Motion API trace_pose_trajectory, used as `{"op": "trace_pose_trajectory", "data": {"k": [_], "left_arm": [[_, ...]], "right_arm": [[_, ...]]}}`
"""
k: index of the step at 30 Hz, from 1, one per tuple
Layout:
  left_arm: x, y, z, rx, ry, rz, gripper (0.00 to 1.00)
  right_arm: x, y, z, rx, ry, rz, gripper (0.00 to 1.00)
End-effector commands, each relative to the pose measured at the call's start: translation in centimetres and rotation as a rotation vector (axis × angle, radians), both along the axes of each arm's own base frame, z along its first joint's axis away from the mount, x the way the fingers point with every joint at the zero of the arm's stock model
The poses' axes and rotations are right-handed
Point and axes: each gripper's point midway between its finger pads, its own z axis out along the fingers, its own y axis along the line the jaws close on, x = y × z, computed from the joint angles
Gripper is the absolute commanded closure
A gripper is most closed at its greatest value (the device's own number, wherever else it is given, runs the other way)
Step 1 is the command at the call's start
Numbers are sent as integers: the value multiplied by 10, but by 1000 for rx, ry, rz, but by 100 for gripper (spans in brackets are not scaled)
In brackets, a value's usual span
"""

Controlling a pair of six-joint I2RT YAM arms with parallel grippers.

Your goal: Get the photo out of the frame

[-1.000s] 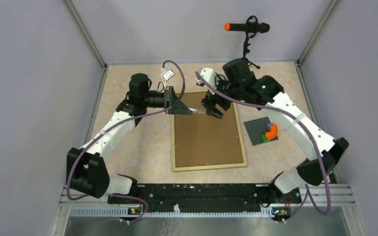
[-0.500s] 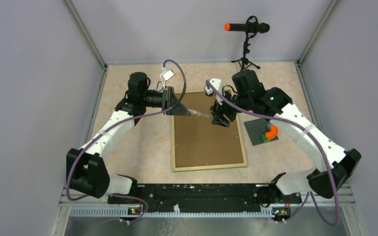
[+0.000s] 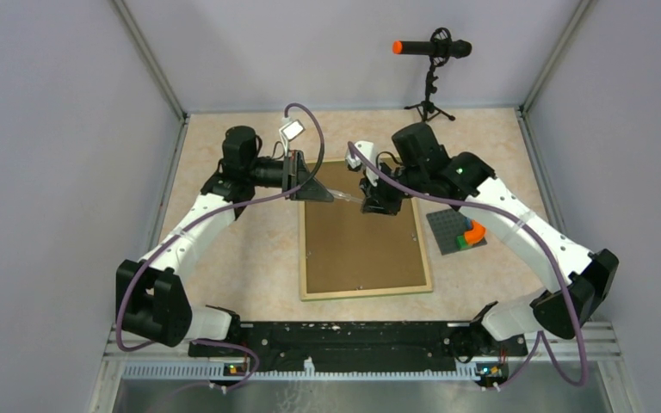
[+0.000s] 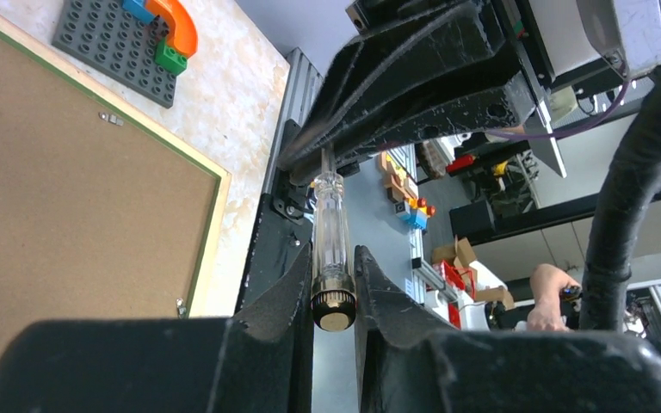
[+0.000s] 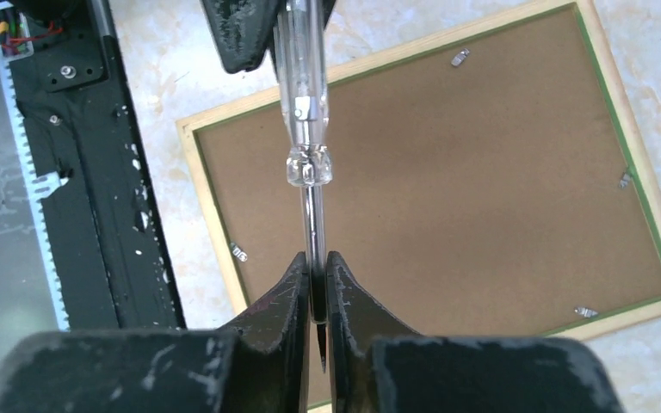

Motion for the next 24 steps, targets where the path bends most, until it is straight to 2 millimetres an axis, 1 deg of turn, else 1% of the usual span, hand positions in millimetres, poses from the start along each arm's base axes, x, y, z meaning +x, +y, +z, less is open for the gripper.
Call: {"op": "trace_pose_trajectory", "data": {"k": [1, 4, 5, 8, 12, 16, 19, 24], "left_arm": [[-9, 2, 10, -21, -42, -4, 75], [-8, 2, 10, -21, -19, 13, 56], [-8, 2, 12, -26, -14, 14, 52], [-6, 1, 15, -34, -8, 19, 48], [-6, -1, 16, -36, -13, 9, 48], [-8, -3, 16, -37, -15, -5, 53], [-12, -3, 13, -36, -12, -15, 56], [-16, -4, 13, -38, -20, -27, 60]], "right_arm": [[4, 14, 30, 69, -77, 27, 100], [-2, 19, 31, 49, -107, 59, 100], [-4, 21, 29, 39, -116, 70, 100], [-7, 26, 27, 24, -128, 81, 100], [-5, 29, 30, 28, -132, 76, 100], [-4, 30, 33, 32, -131, 73, 100], [-3, 30, 31, 26, -129, 69, 100], [-2, 32, 29, 25, -123, 72, 100]]}}
